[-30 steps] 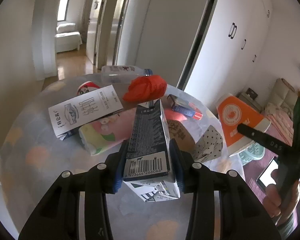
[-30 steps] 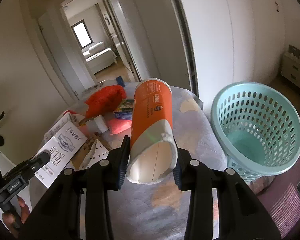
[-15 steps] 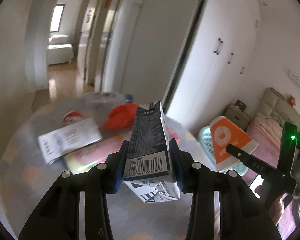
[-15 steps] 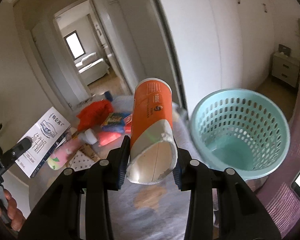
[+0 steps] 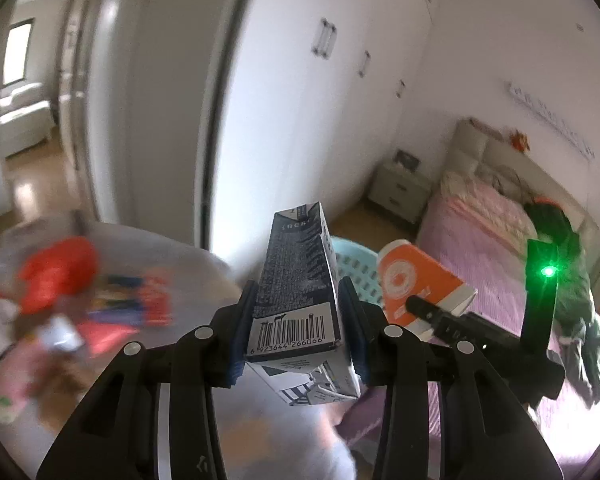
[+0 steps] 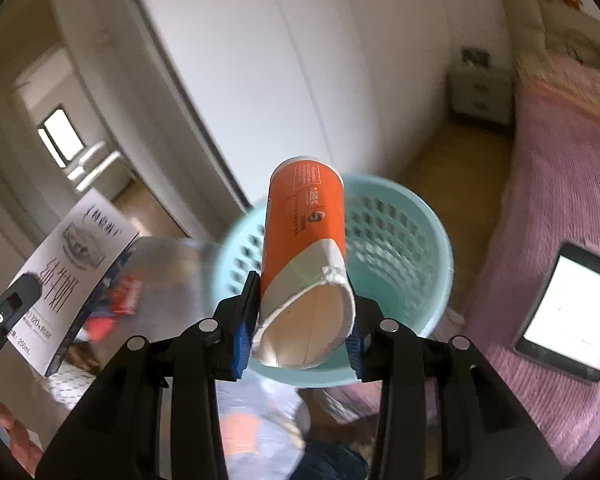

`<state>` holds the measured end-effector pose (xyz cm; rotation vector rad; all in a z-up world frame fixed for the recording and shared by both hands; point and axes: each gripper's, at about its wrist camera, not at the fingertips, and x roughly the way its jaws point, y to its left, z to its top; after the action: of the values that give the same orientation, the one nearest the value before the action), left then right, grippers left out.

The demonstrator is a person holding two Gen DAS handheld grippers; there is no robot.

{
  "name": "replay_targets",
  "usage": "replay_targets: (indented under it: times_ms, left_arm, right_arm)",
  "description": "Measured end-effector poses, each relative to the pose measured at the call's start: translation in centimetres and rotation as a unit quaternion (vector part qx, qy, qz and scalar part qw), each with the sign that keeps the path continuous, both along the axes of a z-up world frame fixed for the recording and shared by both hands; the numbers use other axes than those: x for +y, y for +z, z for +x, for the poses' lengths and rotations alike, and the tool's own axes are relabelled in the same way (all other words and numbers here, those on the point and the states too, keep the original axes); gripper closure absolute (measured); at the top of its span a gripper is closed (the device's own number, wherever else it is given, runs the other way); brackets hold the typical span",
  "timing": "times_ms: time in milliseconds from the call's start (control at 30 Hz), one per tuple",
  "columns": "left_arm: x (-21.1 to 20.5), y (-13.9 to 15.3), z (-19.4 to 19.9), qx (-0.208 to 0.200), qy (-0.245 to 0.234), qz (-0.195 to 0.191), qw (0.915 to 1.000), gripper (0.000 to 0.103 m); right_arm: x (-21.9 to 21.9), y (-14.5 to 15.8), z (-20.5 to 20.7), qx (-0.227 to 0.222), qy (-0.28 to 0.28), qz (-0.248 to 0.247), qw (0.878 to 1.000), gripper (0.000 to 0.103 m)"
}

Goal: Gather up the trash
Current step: 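Lift the orange cup and milk carton with both tools over the teal basket, then open both tools to drop the cup and carton into the basket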

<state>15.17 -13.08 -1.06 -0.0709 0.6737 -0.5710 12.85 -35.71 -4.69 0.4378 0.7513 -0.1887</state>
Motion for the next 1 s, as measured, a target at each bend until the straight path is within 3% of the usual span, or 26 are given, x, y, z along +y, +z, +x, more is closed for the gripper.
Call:
replay_targets:
  times_ms: [267,400,467,600,700,1000]
  left_arm:
    - [-7.4,-6.1,4.5,0.058,-0.029,0.050,0.9967,0.064]
    - [-8.8,-7.9,5.3,0.075,-0.035,0.062,0.9946,0.064]
    - [-9.0,-8.6,5.5,0.082,-0.037,0.064,0.9939,0.058]
    - [-8.9,-8.8,5.5,0.079,-0.036,0.067,0.9940,0.056]
    - [-8.0,-8.0,4.9,0.071,-0.032,0.059,0.9952,0.048]
    - [-4.2,-5.0,1.9,0.043,-0.012,0.028,0.9986,0.046]
  right_arm:
    - [-3.8,-4.0,1.0,0.055,-0.012,0.028,0.998,0.066]
    - [-4.2,-4.5,1.2,0.058,-0.009,0.033,0.998,0.063]
    - [-4.4,-4.5,1.1,0.057,-0.012,0.027,0.998,0.062]
    - [-4.5,-4.4,1.0,0.052,-0.009,0.026,0.998,0.061]
    - [-4.5,-4.1,0.6,0.039,-0.005,0.037,0.999,0.051]
    - [-2.8,-2.4,-0.3,0.007,0.013,0.015,1.000,0.051]
